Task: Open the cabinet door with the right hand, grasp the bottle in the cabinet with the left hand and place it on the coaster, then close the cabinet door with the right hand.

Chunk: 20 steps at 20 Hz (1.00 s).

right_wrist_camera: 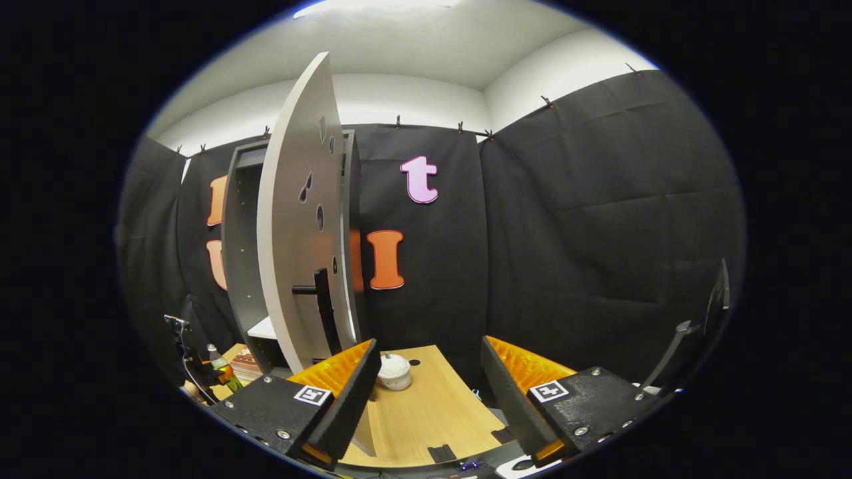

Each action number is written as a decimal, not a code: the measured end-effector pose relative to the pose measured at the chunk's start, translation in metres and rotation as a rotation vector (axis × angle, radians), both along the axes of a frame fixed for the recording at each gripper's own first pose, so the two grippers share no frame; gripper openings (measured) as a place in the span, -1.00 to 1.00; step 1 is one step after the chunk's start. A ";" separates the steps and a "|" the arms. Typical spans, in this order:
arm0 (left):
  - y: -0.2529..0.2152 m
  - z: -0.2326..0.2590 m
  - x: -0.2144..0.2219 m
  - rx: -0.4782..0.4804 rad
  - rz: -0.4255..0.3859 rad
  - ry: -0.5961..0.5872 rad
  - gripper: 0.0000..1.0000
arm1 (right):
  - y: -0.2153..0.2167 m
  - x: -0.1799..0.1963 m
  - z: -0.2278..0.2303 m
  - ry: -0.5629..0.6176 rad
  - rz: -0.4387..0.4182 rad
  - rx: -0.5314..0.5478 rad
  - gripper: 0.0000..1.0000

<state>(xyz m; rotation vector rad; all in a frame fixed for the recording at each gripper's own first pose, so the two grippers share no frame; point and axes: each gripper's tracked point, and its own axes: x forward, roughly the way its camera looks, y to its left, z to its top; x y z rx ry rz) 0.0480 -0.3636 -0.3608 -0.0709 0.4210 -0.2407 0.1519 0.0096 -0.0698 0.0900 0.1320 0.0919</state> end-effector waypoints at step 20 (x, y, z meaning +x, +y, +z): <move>0.010 -0.092 -0.021 -0.027 0.034 0.052 0.68 | 0.014 0.006 -0.017 0.063 0.009 -0.070 0.86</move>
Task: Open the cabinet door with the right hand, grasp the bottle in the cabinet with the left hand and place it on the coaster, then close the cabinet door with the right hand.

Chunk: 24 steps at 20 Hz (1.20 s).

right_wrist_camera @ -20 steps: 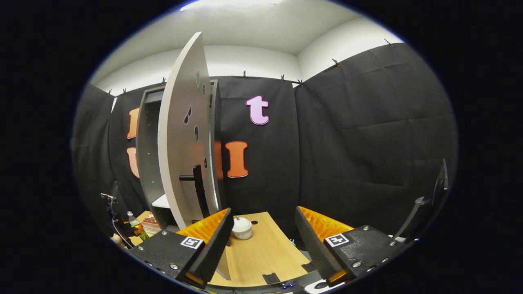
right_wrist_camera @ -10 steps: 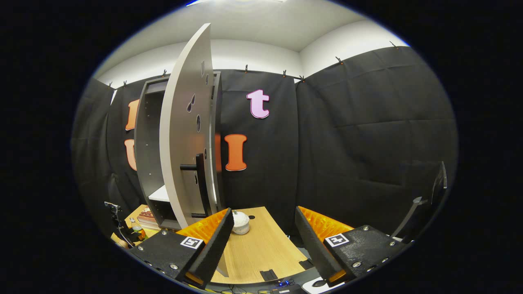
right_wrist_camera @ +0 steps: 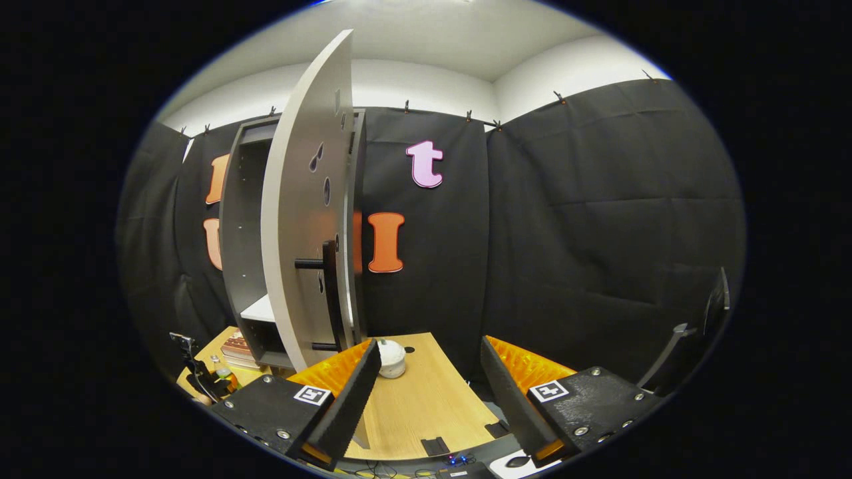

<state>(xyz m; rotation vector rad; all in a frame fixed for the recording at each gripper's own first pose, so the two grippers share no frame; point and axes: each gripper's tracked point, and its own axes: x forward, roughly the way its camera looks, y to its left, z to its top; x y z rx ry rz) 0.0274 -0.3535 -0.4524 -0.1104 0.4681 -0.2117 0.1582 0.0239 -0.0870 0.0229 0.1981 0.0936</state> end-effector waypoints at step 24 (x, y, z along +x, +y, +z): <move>0.005 0.119 -0.009 0.015 -0.012 -0.090 1.00 | 0.009 0.018 -0.014 0.010 0.054 0.047 0.87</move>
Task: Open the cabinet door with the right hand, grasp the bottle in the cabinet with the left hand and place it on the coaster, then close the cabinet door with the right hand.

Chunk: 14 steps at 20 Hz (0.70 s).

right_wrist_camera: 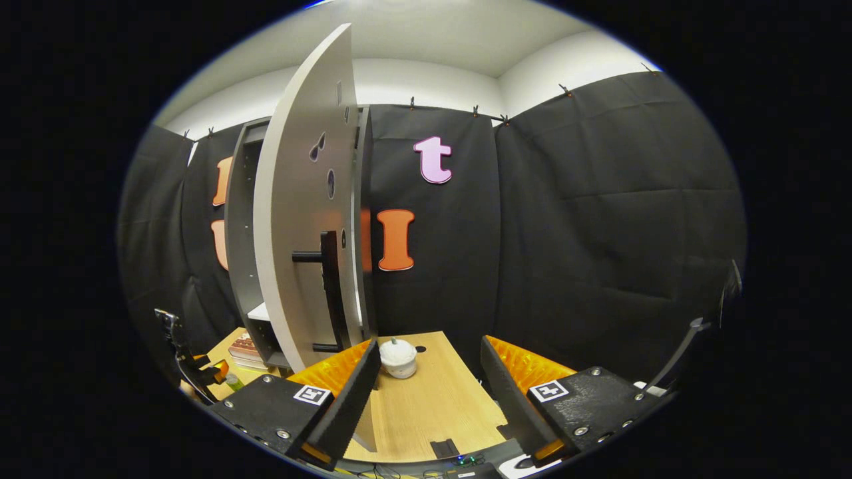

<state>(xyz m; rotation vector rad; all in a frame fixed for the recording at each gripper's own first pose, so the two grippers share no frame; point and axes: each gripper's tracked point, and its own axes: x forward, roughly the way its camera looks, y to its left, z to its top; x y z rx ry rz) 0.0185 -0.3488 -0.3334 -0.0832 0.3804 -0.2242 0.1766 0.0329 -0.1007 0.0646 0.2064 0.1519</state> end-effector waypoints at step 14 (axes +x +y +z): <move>0.114 0.238 -0.024 0.089 0.108 -0.200 0.93 | 0.031 0.019 0.002 -0.024 0.093 0.059 0.96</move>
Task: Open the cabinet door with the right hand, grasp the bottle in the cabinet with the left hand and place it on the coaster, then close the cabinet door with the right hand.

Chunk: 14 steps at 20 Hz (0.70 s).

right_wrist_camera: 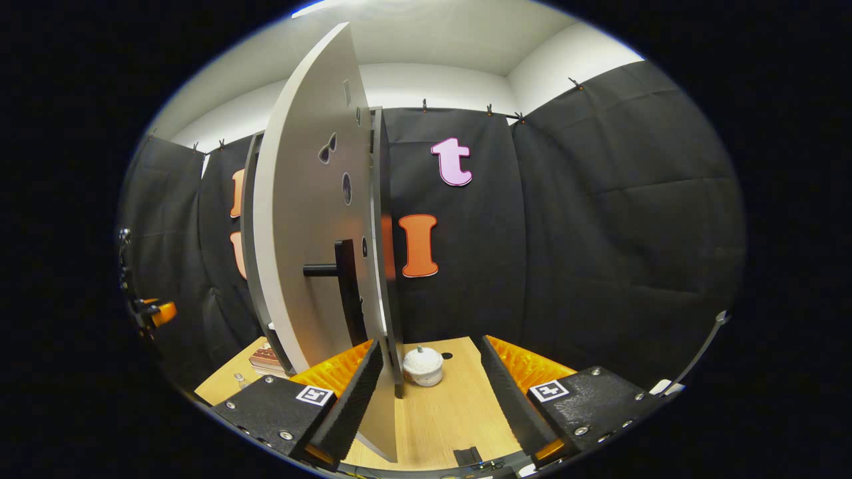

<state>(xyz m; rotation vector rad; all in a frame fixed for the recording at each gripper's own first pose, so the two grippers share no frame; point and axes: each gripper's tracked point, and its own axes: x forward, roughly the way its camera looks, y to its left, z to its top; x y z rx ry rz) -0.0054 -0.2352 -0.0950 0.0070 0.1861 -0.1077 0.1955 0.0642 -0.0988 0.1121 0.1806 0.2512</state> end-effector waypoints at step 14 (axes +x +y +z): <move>0.091 0.074 -0.003 -0.055 0.037 -0.064 0.96 | 0.065 -0.026 0.004 -0.004 0.027 -0.019 0.41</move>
